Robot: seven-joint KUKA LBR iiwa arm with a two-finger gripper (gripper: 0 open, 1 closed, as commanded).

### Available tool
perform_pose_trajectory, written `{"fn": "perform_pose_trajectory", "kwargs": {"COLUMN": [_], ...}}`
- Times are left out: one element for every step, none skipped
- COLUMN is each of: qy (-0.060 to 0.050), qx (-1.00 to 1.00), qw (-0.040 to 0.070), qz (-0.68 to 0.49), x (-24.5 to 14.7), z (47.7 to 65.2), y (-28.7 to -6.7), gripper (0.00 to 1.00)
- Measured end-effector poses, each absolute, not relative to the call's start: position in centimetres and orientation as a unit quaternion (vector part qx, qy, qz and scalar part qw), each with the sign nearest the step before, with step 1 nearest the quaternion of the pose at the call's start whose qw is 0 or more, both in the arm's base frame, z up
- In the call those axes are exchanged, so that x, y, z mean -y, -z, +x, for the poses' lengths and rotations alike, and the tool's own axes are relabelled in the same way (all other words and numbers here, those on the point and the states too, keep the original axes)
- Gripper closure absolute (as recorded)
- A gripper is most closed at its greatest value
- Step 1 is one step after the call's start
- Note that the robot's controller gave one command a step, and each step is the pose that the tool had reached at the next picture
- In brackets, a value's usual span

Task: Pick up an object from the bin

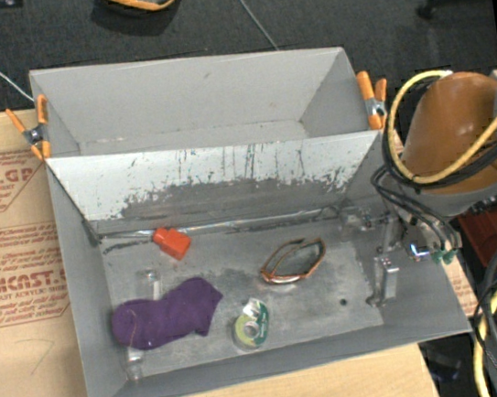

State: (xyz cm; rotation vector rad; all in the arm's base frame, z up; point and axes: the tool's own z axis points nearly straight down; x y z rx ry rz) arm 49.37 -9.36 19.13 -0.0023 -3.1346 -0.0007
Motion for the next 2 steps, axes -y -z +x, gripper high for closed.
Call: {"fn": "perform_pose_trajectory", "kwargs": {"qy": [0.000, 0.000], "qx": [1.000, 0.988], "qw": [-0.001, -0.001], "qz": [0.000, 0.153], "x": [9.3, 9.4], "z": [49.5, 51.6], "y": [-19.6, -12.0], "gripper": [0.00, 0.00]}}
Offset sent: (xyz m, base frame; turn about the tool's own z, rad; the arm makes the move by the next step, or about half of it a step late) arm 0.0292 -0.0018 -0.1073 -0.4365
